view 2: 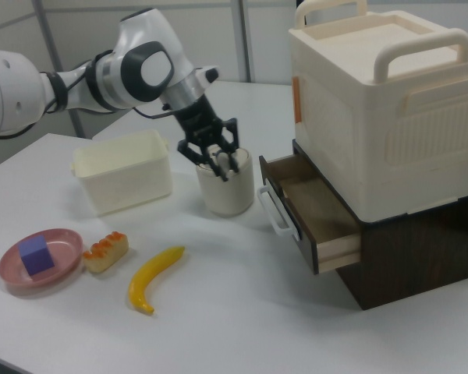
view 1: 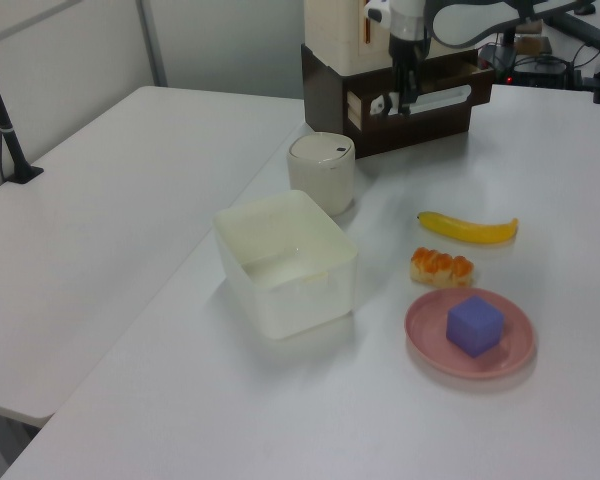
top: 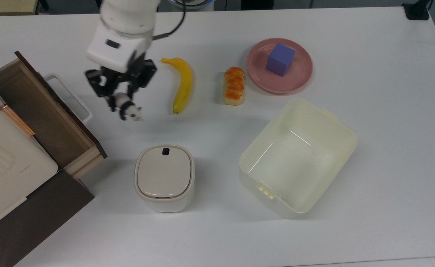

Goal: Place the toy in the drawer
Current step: 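Lift the panda toy and carry it over the open drawer, then lower the panda toy into the drawer and open the gripper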

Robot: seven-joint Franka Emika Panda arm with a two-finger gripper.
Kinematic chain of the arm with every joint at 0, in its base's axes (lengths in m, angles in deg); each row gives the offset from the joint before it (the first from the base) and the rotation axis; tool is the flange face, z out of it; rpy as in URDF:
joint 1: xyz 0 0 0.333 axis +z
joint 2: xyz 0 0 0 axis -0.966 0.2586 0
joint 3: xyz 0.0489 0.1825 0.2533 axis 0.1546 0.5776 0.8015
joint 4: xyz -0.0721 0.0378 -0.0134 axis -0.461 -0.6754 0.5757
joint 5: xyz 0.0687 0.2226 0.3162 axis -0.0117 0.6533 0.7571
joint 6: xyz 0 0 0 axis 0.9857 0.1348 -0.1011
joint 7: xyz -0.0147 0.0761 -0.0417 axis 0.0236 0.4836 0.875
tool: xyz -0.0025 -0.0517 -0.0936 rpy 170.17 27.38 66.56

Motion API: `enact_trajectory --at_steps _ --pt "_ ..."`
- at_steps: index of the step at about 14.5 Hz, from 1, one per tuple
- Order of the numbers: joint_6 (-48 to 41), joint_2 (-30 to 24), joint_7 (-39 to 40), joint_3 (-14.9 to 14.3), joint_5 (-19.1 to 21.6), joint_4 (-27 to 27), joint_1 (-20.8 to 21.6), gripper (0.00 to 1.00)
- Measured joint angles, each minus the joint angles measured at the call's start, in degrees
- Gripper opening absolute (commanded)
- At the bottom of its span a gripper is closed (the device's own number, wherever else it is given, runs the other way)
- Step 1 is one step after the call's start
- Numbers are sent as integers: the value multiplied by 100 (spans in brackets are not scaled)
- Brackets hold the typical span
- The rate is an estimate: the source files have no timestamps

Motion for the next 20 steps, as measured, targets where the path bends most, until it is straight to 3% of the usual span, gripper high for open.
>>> enact_trajectory --at_steps 5,8,11,13,16,20 --pt "622 20 21 -17 -217 -54 -519 25" --pt "833 44 333 -25 -245 -54 -809 33" --pt "1089 78 529 -28 -245 -55 -1044 44" --pt "1229 108 537 -29 -245 -55 -1110 73" --pt "1250 120 537 -30 -244 -56 -1162 81" --pt "1250 120 536 -20 -244 -62 -1152 81"
